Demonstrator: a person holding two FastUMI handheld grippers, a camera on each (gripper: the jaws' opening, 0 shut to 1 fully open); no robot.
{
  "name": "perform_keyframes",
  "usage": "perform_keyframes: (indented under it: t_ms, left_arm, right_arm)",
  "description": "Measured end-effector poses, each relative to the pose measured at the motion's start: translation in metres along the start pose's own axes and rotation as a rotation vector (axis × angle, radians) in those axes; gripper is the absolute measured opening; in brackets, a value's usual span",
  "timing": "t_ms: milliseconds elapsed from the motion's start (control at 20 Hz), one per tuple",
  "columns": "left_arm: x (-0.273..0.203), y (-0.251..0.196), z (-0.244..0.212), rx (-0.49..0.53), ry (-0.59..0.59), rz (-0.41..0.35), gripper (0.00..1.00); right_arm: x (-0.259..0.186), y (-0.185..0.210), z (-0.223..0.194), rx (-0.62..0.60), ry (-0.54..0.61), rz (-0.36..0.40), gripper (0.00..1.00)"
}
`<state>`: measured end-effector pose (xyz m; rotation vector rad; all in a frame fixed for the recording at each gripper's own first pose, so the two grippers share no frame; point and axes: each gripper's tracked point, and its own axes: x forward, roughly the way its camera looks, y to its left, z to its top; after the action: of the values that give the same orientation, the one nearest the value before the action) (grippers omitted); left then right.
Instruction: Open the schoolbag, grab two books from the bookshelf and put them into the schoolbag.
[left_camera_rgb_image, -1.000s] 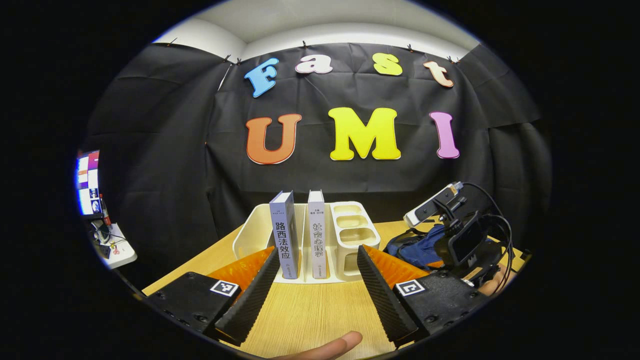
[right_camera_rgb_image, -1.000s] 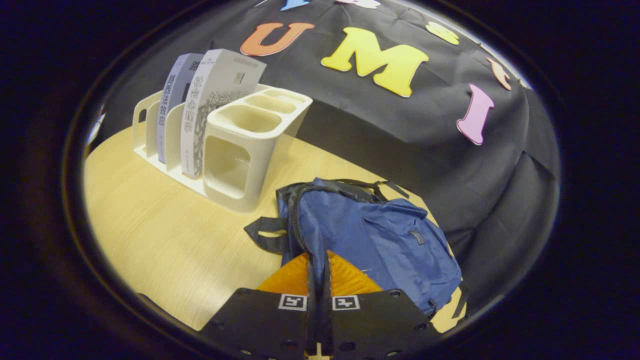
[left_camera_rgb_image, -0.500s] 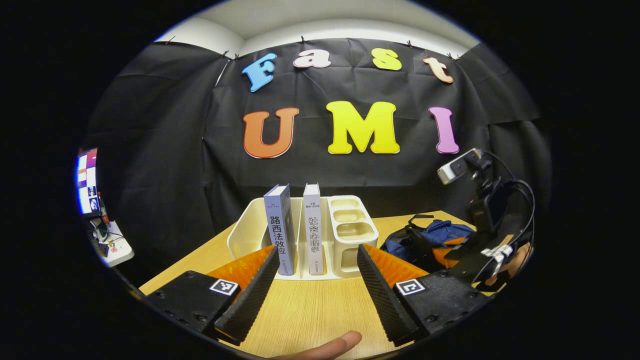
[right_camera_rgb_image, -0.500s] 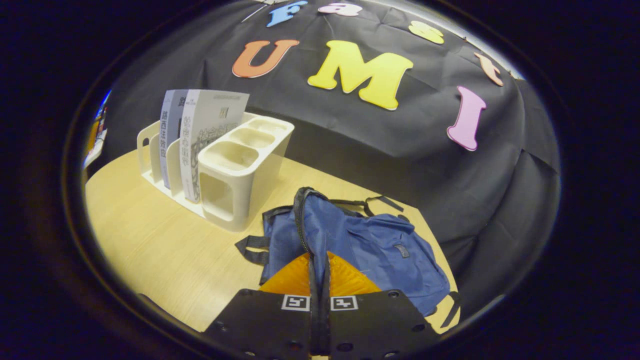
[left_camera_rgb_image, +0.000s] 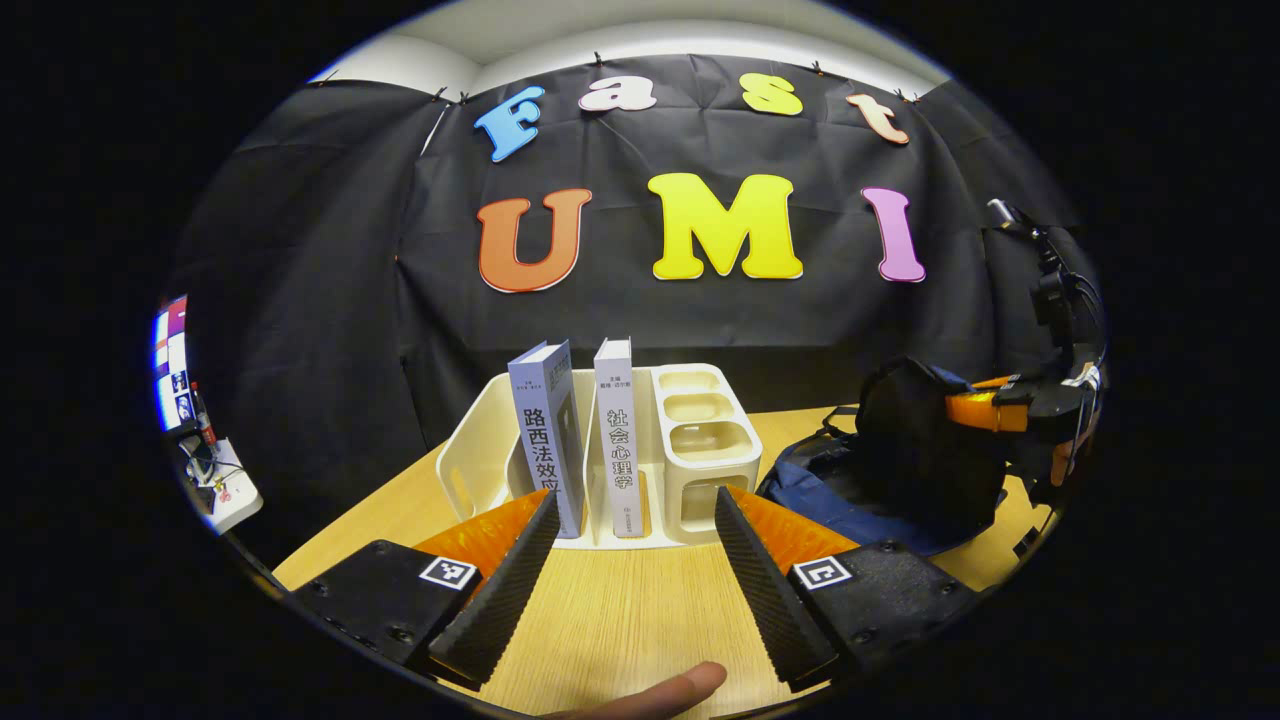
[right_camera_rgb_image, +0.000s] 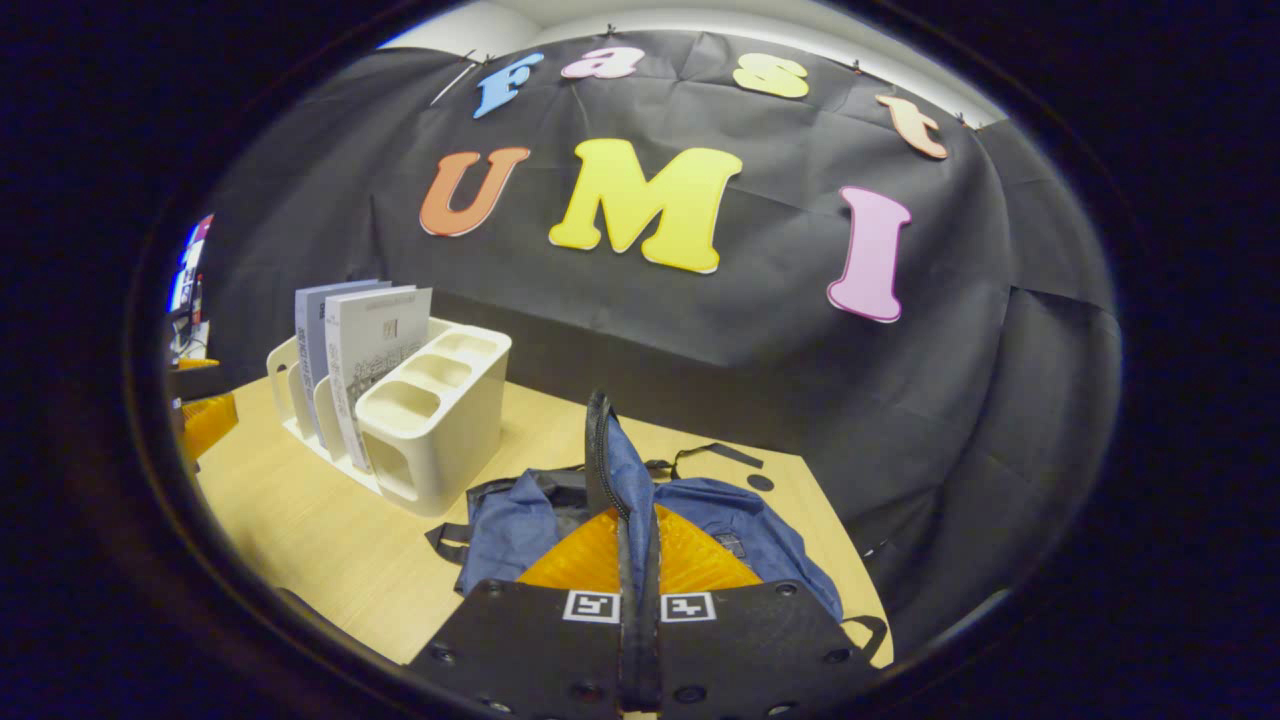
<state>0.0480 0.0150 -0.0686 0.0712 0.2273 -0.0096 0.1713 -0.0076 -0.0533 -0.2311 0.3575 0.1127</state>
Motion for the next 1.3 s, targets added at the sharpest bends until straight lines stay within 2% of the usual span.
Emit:
perform_keyframes:
  t_ms: [150,350,600,800,950,1300]
  left_arm:
    - [0.012,0.007,0.011,0.005,-0.008,0.020,0.99]
    - [0.030,0.001,0.039,0.007,-0.032,-0.028,0.98]
    - [0.064,0.006,0.066,-0.052,-0.003,-0.023,0.98]
    - [0.092,0.029,0.095,-0.033,0.011,0.052,0.99]
    - [0.116,0.033,0.122,-0.012,0.011,0.059,0.98]
    - [0.179,0.025,0.130,0.017,0.141,0.044,0.98]
  right_arm:
    - [-0.005,-0.024,0.007,0.020,-0.027,0.014,0.00]
    - [-0.007,-0.053,0.017,0.030,-0.047,0.025,0.00]
    - [0.002,-0.084,0.034,0.017,-0.053,0.026,0.00]
    - [0.012,-0.100,0.042,0.005,-0.057,0.036,0.00]
    - [0.021,-0.113,0.038,-0.013,-0.039,0.026,0.00]
    - [0.033,-0.126,0.033,0.043,-0.031,0.061,0.00]
